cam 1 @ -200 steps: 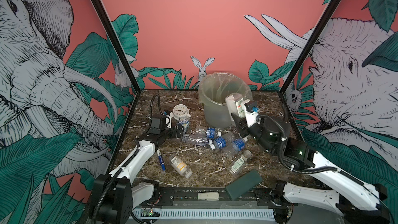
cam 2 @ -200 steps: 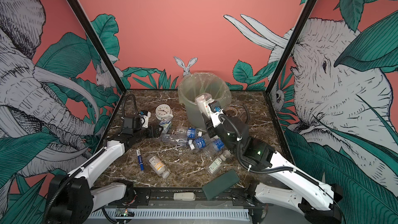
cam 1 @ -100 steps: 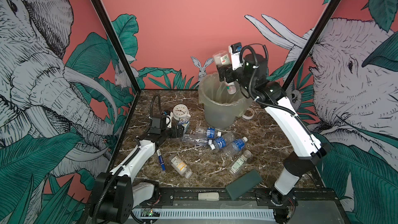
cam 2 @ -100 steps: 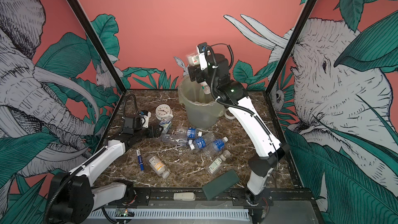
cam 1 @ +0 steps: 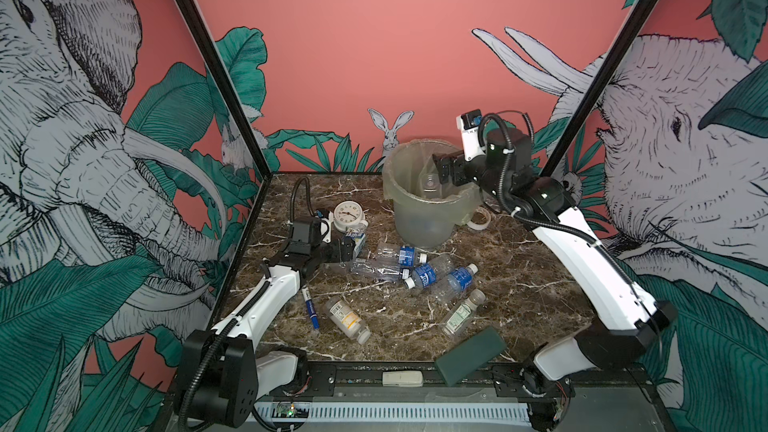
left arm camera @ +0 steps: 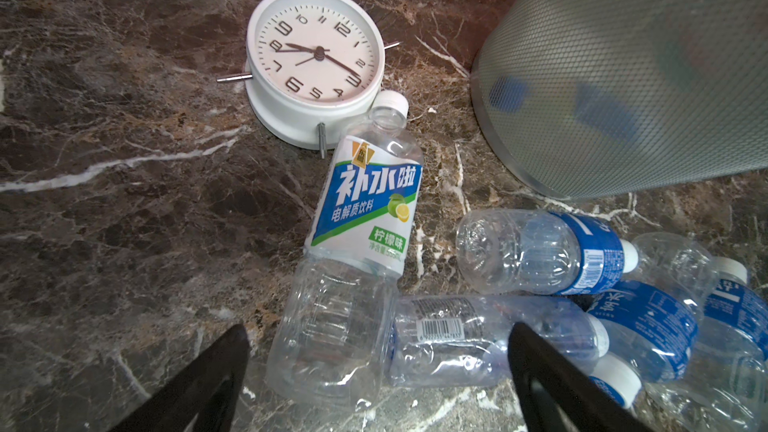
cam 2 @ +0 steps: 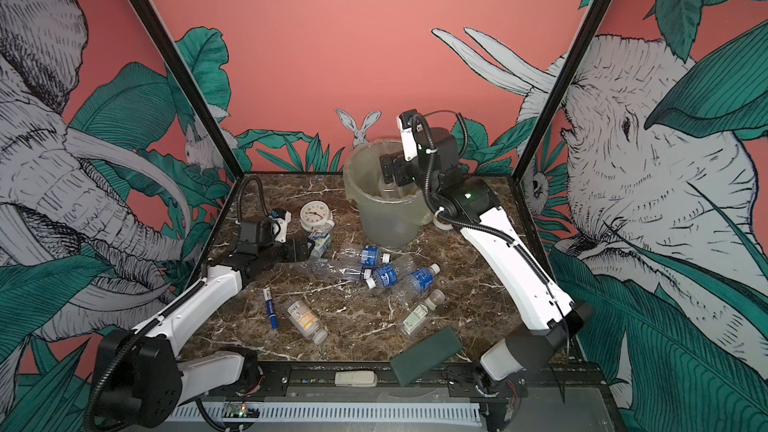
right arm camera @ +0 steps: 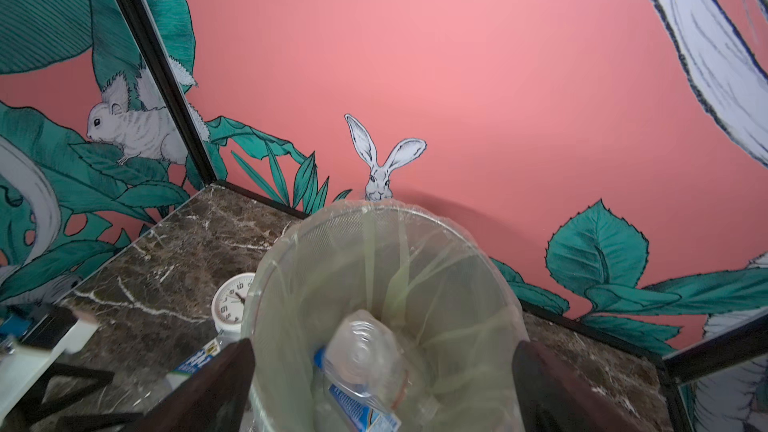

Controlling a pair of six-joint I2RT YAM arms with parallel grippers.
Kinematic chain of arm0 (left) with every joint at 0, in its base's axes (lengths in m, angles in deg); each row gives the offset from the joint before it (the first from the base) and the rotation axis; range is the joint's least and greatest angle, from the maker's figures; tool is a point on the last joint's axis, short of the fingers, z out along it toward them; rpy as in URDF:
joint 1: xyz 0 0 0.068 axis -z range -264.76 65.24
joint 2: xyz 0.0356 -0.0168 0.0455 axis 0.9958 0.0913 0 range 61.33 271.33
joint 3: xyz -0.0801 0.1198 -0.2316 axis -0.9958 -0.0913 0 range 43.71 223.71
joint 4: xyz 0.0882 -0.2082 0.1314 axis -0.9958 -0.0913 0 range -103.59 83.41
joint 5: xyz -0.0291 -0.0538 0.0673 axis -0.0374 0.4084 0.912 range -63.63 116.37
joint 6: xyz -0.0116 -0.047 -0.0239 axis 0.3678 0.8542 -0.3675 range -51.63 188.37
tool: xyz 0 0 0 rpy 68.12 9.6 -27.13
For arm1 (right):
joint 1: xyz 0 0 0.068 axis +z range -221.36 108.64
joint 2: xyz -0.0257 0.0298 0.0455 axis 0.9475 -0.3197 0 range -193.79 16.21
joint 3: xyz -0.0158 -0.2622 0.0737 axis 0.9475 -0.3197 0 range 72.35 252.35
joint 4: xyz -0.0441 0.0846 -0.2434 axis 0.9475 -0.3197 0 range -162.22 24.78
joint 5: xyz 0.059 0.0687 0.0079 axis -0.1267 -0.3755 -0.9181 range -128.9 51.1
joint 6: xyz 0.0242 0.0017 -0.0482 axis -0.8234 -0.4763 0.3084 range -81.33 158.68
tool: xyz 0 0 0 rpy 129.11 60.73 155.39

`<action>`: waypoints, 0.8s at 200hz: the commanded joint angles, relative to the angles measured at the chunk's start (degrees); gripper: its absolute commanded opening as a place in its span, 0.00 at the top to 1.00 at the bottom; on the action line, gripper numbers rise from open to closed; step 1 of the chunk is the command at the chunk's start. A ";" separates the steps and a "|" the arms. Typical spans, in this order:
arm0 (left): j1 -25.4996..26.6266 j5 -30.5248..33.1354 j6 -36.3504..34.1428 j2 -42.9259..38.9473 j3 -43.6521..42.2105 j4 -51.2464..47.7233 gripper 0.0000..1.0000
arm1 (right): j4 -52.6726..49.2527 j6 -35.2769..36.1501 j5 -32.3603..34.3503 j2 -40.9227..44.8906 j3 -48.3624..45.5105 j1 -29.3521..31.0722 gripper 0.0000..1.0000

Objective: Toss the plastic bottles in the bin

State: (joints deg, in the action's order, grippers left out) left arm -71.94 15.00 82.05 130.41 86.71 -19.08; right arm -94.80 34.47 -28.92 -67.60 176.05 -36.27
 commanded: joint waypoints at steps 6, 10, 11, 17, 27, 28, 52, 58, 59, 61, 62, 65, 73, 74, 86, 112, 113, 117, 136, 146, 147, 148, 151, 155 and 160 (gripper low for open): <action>1.05 1.83 -1.50 1.80 3.64 -1.26 0.04 | 2.54 -2.43 -0.38 4.91 -7.08 0.07 0.01; 1.19 2.08 -1.61 2.39 4.14 -1.37 0.04 | 2.71 -2.74 -0.39 5.62 -8.34 0.07 0.01; 1.22 2.16 -1.62 2.52 4.30 -1.38 0.04 | 2.74 -2.83 -0.44 5.91 -8.69 0.07 0.01; 1.46 2.67 -1.78 3.36 5.13 -2.00 0.04 | 2.98 -3.14 -0.57 7.11 -10.81 0.06 0.01; 1.94 3.50 -2.21 5.01 6.47 -2.78 0.04 | 3.19 -3.64 -0.61 8.93 -13.89 0.06 0.01; 1.99 3.61 -2.27 5.15 6.61 -2.88 0.04 | 3.16 -3.67 -0.55 9.10 -14.15 0.06 0.01; 2.88 5.68 -3.10 8.49 9.04 -4.34 0.04 | 3.49 -4.52 0.38 13.17 -20.70 0.06 0.01; 3.00 6.05 -3.21 9.30 9.53 -4.47 0.04 | 3.51 -4.79 0.52 14.06 -22.17 0.06 0.01; 3.00 6.08 -3.25 9.49 9.58 -4.51 0.04 | 3.54 -4.82 0.50 14.22 -22.38 0.06 0.01; 3.07 6.21 -3.29 9.71 9.74 -4.55 0.05 | 3.54 -4.90 0.49 14.53 -22.81 0.06 0.01; 3.08 6.29 -3.29 9.82 9.78 -4.60 0.05 | 3.55 -4.96 0.53 14.72 -23.09 0.06 0.01; 3.10 6.36 -3.30 10.16 10.00 -4.74 0.04 | 3.57 -5.13 0.61 15.13 -23.76 0.06 0.01; 3.24 6.79 -3.65 11.17 10.40 -4.87 0.05 | 3.61 -5.58 0.50 16.21 -25.62 0.06 0.01; 3.30 6.84 -3.65 11.25 10.46 -4.89 0.05 | 3.68 -5.61 0.58 16.39 -25.90 0.06 0.01; 3.56 7.69 -4.00 12.56 11.22 -5.40 0.05 | 3.83 -6.20 0.70 17.98 -28.10 0.09 0.01; 4.18 8.69 -4.69 15.29 12.50 -5.88 0.05 | 3.78 -6.76 1.35 20.63 -33.87 0.06 0.01; 4.25 8.71 -4.74 15.43 12.52 -5.88 0.05 | 3.81 -6.77 1.44 20.71 -34.02 0.06 0.01; 4.40 8.80 -4.81 15.81 12.66 -5.88 0.06 | 3.81 -6.78 1.52 21.02 -34.57 0.05 0.01; 5.06 9.34 -5.05 17.50 13.56 -5.97 0.08 | 3.57 -7.00 1.89 22.22 -36.76 0.09 0.01; 5.26 9.51 -5.14 18.41 13.90 -5.93 0.09 | 3.39 -7.04 1.89 22.69 -37.63 0.06 0.01; 5.32 9.52 -5.19 18.52 13.97 -5.95 0.09 | 3.39 -7.04 1.89 22.75 -37.75 0.06 0.01; 5.35 9.57 -5.25 18.62 14.05 -5.96 0.09 | 3.39 -7.04 1.89 22.78 -37.81 0.06 0.01; 5.37 9.70 -5.24 18.90 14.20 -6.09 0.09 | 3.25 -7.04 1.89 22.93 -38.04 0.06 0.01; 5.52 9.98 -5.34 19.33 14.46 -6.27 0.09 | 3.14 -7.13 2.02 23.05 -38.36 0.06 0.01; 5.54 10.26 -5.39 19.82 14.88 -6.59 0.09 | 3.12 -7.13 2.02 23.28 -38.67 0.11 0.01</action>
State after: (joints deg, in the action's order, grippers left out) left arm -67.05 23.48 77.83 149.01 99.17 -23.52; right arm -92.97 28.22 -27.96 -45.78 138.61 -36.27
